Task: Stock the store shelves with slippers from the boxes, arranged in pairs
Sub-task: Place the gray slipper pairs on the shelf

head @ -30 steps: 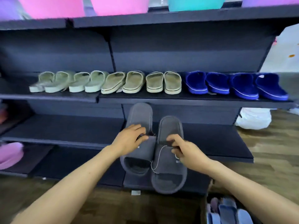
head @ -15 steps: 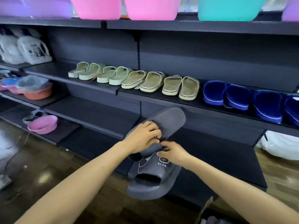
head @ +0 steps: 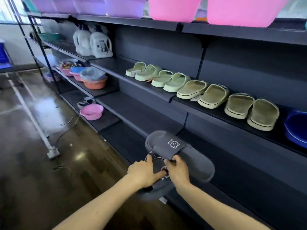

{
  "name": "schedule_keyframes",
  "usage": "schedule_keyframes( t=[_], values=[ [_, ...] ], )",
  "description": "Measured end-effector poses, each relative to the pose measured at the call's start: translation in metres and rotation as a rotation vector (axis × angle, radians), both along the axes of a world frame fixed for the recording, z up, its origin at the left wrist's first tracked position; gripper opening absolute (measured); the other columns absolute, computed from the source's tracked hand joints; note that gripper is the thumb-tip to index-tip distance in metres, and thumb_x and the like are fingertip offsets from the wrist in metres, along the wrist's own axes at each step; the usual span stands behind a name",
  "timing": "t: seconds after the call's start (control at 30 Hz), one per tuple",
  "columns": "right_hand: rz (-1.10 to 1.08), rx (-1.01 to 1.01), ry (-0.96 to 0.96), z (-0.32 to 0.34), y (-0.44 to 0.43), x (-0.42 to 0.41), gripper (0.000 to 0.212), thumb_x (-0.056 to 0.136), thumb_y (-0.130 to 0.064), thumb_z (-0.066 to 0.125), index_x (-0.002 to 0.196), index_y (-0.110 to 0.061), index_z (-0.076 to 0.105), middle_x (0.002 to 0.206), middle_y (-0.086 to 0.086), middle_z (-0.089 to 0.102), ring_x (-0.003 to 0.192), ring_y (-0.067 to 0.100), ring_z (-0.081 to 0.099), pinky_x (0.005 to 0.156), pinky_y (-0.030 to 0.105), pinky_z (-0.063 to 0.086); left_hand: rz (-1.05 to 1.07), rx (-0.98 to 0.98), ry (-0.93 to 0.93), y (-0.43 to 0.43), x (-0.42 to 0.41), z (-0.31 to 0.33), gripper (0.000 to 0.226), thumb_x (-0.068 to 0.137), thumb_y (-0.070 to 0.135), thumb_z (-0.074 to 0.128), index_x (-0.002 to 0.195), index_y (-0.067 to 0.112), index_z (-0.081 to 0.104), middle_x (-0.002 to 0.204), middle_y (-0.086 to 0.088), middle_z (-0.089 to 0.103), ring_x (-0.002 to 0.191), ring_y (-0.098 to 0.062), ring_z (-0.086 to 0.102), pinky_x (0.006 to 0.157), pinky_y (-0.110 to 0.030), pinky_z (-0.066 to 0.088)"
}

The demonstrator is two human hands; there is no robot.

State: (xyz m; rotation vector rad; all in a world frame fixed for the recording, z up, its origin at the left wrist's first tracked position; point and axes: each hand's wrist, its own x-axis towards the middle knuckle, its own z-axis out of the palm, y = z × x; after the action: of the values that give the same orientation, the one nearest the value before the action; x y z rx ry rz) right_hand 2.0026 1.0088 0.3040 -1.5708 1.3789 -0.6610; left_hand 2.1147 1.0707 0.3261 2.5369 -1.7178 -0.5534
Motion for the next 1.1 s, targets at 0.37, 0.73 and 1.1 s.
schedule_keyframes(
  t=[0.37,0.73,1.1],
  values=[
    [-0.087,0.043,-0.237,0.016,-0.063,0.226,0.005,0.085,-0.015,0.063,0.084,-0.010,0.062,0.092,0.009,0.066,0.089,0.025,0.060,0.082,0.032,0.046,0.559,-0.595,0.826,-0.043,0.207,0.000,0.039,0.087,0.008,0.059,0.122,0.020,0.045,0.117,0.004,0.051,0.098,-0.010,0.049,0.083,-0.024,0.045],
    [0.292,-0.633,0.258,0.113,-0.182,0.351,0.029,0.085,-0.025,0.061,0.109,-0.009,0.065,0.119,0.006,0.056,0.113,0.028,0.046,0.091,0.026,0.035,0.294,-0.832,0.426,-0.153,0.402,0.094,0.027,0.093,0.003,0.045,0.114,0.012,0.059,0.107,-0.002,0.064,0.082,-0.011,0.056,0.063,-0.012,0.034],
    [0.644,-0.933,0.645,0.177,-0.326,0.451,0.086,0.080,-0.038,0.058,0.148,-0.032,0.005,0.154,-0.017,0.003,0.141,0.015,0.005,0.110,0.043,0.012,0.171,-0.921,0.332,-0.327,0.546,0.177,0.023,0.093,0.007,0.048,0.108,0.013,0.066,0.100,0.003,0.062,0.094,-0.009,0.055,0.076,-0.016,0.039]
  ],
)
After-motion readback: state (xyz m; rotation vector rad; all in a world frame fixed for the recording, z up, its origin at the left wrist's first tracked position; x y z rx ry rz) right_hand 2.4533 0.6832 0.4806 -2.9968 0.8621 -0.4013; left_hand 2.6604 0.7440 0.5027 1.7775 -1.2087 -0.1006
